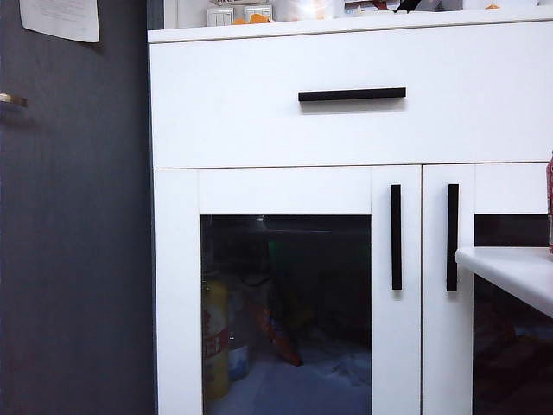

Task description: Open the left door of the white cabinet, pick up a can of beverage from the table on the right, place it inside the cabinet, and finally close the cabinet door.

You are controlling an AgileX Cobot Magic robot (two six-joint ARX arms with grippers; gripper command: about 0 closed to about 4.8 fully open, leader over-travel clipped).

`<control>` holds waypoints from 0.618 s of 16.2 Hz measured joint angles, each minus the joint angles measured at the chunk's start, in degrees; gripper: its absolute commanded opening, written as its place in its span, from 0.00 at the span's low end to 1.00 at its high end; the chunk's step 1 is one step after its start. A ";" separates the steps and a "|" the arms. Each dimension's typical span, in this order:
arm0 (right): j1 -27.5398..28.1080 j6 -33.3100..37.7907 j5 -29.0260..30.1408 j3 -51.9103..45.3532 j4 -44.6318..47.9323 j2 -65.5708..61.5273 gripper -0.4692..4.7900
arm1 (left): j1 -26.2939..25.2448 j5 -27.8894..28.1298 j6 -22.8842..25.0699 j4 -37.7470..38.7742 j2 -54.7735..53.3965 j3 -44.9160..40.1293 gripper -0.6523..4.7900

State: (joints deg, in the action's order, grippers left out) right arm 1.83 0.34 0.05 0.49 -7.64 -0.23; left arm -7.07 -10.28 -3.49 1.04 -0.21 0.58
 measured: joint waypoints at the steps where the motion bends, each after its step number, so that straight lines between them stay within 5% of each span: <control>1: 0.00 0.00 0.00 0.00 -0.02 0.00 0.08 | 0.00 0.00 0.00 0.28 0.00 0.00 0.11; 10: 0.00 2.32 0.00 0.81 -1.27 0.00 0.08 | 0.00 -0.28 -1.60 0.20 0.00 0.09 0.11</control>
State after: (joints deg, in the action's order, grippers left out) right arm 1.83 2.66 0.05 1.30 -8.91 -0.23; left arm -7.07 -10.57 -5.08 1.23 -0.21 0.67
